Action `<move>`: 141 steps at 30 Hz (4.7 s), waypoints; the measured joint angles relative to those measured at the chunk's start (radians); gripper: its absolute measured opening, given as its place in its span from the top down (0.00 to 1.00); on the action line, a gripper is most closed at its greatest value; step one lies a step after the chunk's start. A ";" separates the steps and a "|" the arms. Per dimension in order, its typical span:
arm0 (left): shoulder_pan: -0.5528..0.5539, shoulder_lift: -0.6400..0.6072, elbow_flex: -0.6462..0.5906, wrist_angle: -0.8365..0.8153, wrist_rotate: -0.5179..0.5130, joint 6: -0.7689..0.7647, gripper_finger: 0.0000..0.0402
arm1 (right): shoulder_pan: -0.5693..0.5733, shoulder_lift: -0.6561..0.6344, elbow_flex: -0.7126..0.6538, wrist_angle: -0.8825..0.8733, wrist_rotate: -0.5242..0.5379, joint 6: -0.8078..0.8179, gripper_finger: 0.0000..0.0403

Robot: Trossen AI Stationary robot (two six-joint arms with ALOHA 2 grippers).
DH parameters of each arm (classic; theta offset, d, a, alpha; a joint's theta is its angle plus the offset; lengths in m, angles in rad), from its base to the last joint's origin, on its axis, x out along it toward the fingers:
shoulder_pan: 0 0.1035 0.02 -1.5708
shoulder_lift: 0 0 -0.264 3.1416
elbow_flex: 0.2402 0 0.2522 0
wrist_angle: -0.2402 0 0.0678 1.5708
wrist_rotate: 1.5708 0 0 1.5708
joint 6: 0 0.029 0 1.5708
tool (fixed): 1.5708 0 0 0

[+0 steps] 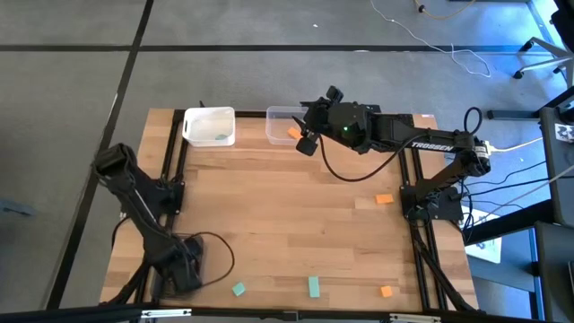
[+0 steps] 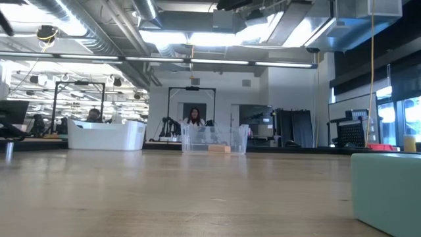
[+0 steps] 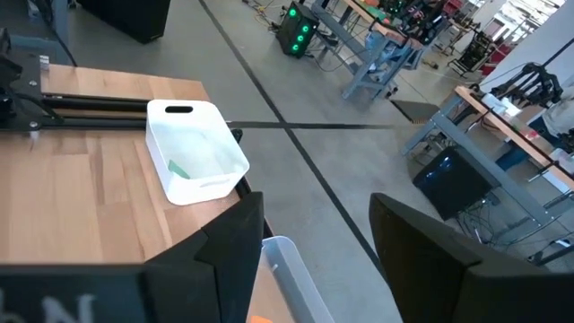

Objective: Sort & place blocks by color
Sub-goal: Put the brown block into the black bin, then put the left blue block into the white bin

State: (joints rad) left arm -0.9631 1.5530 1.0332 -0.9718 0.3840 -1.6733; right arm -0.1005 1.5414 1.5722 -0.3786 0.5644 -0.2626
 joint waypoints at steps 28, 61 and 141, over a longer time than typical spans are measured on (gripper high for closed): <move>-0.001 0.079 0.000 0.023 0.008 0.006 0.63 | 0.000 0.000 0.000 -0.008 0.000 0.048 0.49; 0.050 -0.466 0.000 -0.088 -0.710 0.039 0.63 | 0.066 -0.020 0.002 -0.663 -0.539 0.206 0.49; 0.016 0.244 0.001 0.713 -0.766 0.467 0.63 | 0.257 -0.021 0.000 -0.729 -0.512 0.259 0.49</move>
State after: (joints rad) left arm -0.9467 1.7966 1.0344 -0.2587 -0.3820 -1.2063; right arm 0.1562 1.5208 1.5723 -1.1080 0.0525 -0.0040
